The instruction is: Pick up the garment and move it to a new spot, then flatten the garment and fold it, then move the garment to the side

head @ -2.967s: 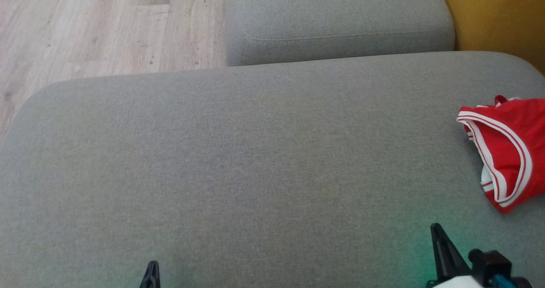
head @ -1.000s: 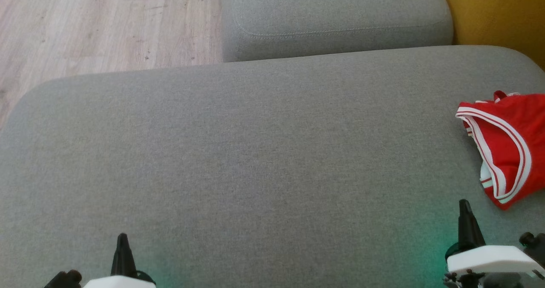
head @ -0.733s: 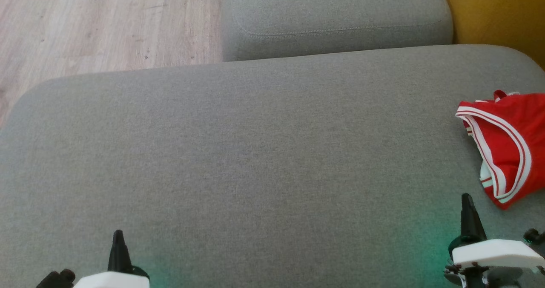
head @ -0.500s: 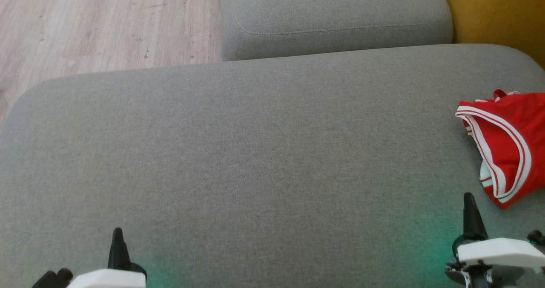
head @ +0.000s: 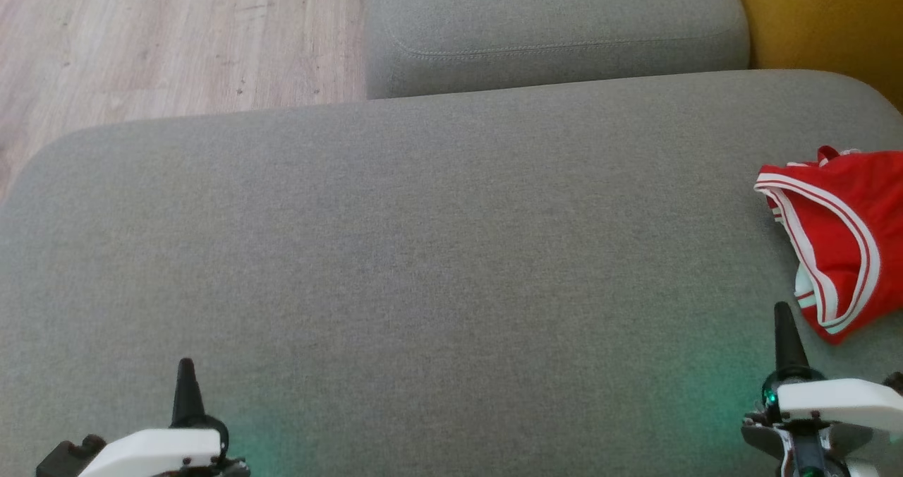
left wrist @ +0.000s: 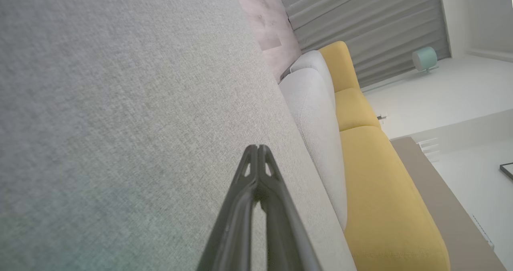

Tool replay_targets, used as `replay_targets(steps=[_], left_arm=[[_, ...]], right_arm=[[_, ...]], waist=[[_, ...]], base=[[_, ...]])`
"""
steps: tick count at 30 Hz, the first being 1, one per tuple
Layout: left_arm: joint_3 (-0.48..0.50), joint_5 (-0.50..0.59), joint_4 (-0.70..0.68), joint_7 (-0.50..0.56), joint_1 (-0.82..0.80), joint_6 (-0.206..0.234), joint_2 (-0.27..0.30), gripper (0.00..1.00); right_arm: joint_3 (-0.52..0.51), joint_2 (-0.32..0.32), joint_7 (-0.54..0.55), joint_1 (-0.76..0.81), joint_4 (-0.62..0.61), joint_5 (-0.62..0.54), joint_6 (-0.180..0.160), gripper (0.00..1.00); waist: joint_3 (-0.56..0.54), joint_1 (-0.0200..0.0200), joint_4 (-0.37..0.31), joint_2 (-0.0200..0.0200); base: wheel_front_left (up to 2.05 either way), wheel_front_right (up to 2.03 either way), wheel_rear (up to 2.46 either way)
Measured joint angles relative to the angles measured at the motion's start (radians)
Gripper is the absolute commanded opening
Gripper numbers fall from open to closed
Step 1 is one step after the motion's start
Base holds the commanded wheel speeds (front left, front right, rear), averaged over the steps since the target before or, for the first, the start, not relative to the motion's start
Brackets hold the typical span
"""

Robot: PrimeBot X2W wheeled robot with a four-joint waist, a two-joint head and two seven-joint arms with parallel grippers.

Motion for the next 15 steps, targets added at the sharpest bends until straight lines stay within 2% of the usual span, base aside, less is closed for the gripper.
replay_targets(steps=[15], left_arm=[[0.014,-0.158,-0.011,0.037,-0.03,-0.009,-0.001,0.0]], right_arm=[[-0.008,0.0,0.037,-0.025,-0.016,0.177,0.0,0.0]], waist=[[0.004,0.0,-0.002,0.0]], base=[[0.0,0.0,0.0]])
